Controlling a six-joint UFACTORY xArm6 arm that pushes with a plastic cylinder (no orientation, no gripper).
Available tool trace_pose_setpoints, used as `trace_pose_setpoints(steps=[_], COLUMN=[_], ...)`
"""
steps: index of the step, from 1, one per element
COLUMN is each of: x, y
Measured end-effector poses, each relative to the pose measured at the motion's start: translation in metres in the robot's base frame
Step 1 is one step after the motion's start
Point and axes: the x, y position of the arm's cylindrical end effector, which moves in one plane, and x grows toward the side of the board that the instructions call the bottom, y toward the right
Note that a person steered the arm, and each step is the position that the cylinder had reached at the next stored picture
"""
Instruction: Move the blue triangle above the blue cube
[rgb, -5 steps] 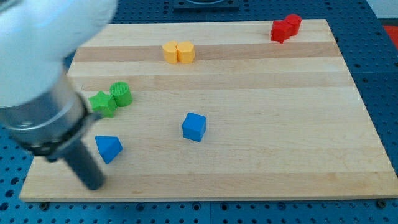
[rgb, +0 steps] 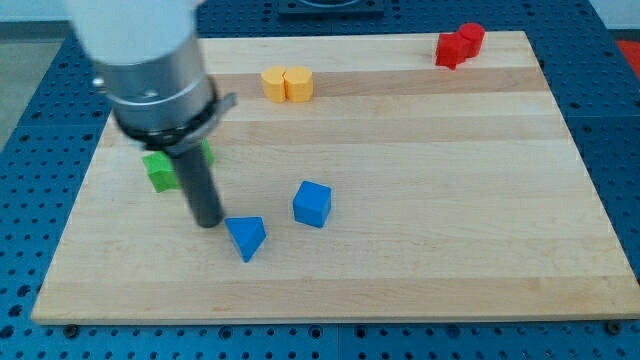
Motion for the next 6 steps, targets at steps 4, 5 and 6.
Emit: trace_pose_setpoints(steps=[4, 5, 6], x=[-0.004, -0.041, -0.044], y=[0.061, 0.097, 0.117])
